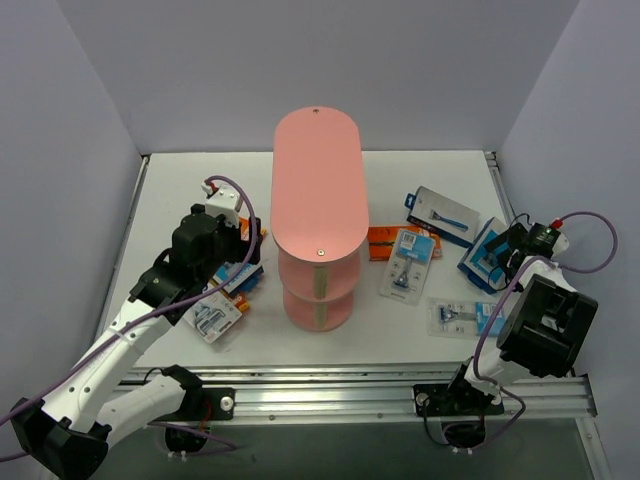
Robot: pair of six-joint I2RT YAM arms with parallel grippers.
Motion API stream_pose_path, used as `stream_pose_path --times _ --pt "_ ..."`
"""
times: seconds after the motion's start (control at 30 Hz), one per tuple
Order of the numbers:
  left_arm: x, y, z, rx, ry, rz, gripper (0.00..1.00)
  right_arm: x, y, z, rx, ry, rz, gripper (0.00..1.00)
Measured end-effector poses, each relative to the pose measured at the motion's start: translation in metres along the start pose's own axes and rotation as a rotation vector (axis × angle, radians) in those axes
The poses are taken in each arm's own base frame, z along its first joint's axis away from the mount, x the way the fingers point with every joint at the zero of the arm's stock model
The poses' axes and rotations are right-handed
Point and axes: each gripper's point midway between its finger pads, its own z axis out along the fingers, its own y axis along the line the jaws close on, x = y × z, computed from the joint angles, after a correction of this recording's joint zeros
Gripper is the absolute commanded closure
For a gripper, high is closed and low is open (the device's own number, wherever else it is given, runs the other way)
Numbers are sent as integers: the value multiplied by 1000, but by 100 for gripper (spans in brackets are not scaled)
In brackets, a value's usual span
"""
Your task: Place and organize the shaving razors onto the shelf
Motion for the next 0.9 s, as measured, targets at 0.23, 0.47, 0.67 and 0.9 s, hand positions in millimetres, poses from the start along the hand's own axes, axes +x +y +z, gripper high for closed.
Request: stream_pose_path --times 0.23,0.47,0.67,0.9 --pt "0 0 0 -1 0 0 6 2 21 10 -88 2 -19 3" --pt "0 1 0 -5 -1 1 6 28 66 9 -191 36 -124 4" --pt "-1 1 0 -7 -3 1 6 50 102 6 -273 74 -197 5" --pt "-2 1 -1 -7 -5 3 6 62 127 3 -340 109 -259 6"
